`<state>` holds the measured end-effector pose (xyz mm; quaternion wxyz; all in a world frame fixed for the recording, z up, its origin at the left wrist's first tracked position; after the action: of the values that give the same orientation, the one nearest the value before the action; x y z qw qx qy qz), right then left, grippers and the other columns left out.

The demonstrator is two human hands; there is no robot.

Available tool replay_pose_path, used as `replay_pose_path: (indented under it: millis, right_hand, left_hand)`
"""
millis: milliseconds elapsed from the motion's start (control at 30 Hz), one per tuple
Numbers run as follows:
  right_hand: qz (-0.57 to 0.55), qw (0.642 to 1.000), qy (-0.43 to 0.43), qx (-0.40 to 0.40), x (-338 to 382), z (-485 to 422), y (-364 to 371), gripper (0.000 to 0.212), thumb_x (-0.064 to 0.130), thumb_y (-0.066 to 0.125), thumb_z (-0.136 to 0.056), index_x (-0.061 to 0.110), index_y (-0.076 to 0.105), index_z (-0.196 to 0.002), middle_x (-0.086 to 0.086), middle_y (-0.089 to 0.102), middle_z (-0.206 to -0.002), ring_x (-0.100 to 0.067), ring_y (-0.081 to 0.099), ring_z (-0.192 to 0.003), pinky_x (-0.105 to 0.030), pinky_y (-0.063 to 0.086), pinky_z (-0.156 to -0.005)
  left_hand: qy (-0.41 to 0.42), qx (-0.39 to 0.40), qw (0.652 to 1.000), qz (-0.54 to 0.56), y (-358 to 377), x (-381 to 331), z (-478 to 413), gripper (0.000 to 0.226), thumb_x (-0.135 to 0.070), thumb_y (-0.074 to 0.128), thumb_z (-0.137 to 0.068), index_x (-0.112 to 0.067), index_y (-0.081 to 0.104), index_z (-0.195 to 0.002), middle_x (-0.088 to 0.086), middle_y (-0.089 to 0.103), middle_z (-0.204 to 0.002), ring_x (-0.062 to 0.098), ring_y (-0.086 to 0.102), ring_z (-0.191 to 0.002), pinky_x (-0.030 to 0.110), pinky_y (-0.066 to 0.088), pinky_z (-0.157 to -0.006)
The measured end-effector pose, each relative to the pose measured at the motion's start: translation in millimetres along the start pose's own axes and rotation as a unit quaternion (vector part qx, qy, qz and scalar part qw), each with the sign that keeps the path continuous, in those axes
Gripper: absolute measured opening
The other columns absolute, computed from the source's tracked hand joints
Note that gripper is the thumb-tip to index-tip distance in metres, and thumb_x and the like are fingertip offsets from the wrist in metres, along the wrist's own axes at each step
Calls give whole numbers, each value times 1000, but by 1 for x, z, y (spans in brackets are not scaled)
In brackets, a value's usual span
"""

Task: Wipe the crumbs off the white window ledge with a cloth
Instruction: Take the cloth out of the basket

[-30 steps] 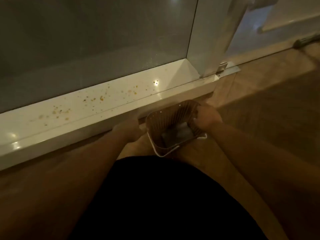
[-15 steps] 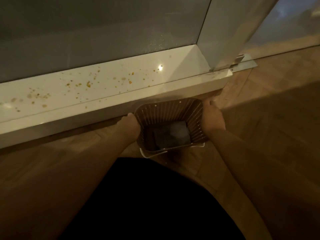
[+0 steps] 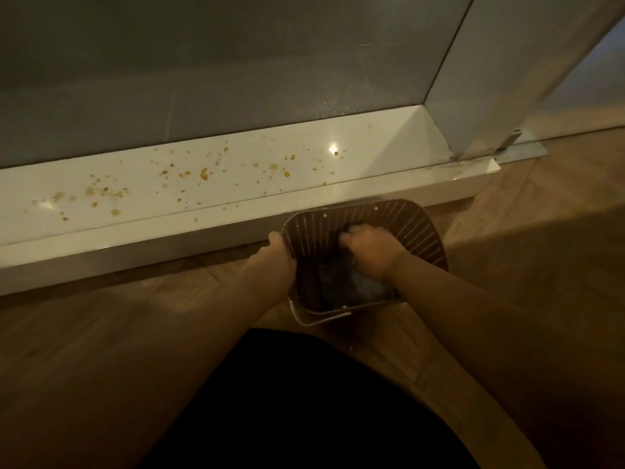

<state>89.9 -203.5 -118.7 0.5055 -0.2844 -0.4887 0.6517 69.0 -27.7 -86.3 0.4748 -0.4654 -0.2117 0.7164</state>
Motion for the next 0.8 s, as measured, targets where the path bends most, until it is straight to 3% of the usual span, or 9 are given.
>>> replay_pose_path:
  millis: [67,133,333,433,533,633,800]
  right_hand:
    - [-13,989,21,147,-3,-21,27,53,14,61,-84,16,41,-133,-14,42,-135,-33,45,-123,-41,41,-102]
    - [-18,971,48,234,-8,-36,48,68,16,69,-79,14,35,-138,-15,40,-139,-34,43,-125,-43,39,-105]
    - [88,943,102,303,-21,-60,88,102,27,73,-74,14,5,-148,-18,14,-153,-41,18,-139,-55,27,-111]
    - [104,940,101,307,-17,-63,91,86,25,66,-81,10,12,-147,-17,23,-150,-40,25,-137,-57,29,-109]
    - [155,929,96,322,-11,-58,90,56,22,60,-86,13,38,-137,-13,40,-142,-37,40,-128,-55,38,-102]
    - [166,925,83,332,-6,-54,89,49,29,59,-86,16,46,-132,-9,43,-140,-34,42,-128,-55,40,-100]
    - [37,959,71,273,-2,-48,69,36,30,52,-89,12,53,-121,-11,54,-128,-28,53,-114,-40,45,-98]
  left_hand:
    - [0,6,1000,14,3,2,-2,19,-27,31,-99,-10,35,-106,12,63,-92,31,65,-81,43,55,-71]
    - [-5,-2,1000,-4,5,4,-5,15,-22,32,-98,-10,33,-106,11,63,-90,28,62,-77,40,52,-69]
    - [9,-15,1000,-17,14,14,-15,31,-27,32,-96,-11,31,-123,10,68,-95,29,68,-85,48,55,-79]
    - [6,-27,1000,-14,17,14,-15,31,-25,32,-96,-10,31,-123,11,68,-97,29,67,-86,47,55,-79]
    - [6,-45,999,-28,17,13,-14,31,-20,33,-95,-7,31,-124,14,67,-100,31,66,-89,44,53,-77]
    - [-1,-57,998,-32,18,11,-14,36,-20,34,-95,-5,30,-128,13,67,-101,31,66,-90,42,51,-74]
    - [0,-18,1000,0,16,10,-16,44,-15,38,-95,-3,24,-135,18,64,-110,34,63,-100,42,51,-80]
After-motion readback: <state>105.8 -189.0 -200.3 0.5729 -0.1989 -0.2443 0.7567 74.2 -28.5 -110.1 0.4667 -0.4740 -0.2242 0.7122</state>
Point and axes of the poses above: each hand's wrist, its own z-axis away from the middle knuckle, its own y-axis out of the palm, x = y × z, the point moved 4 cm from there along -z, towards the middle knuckle
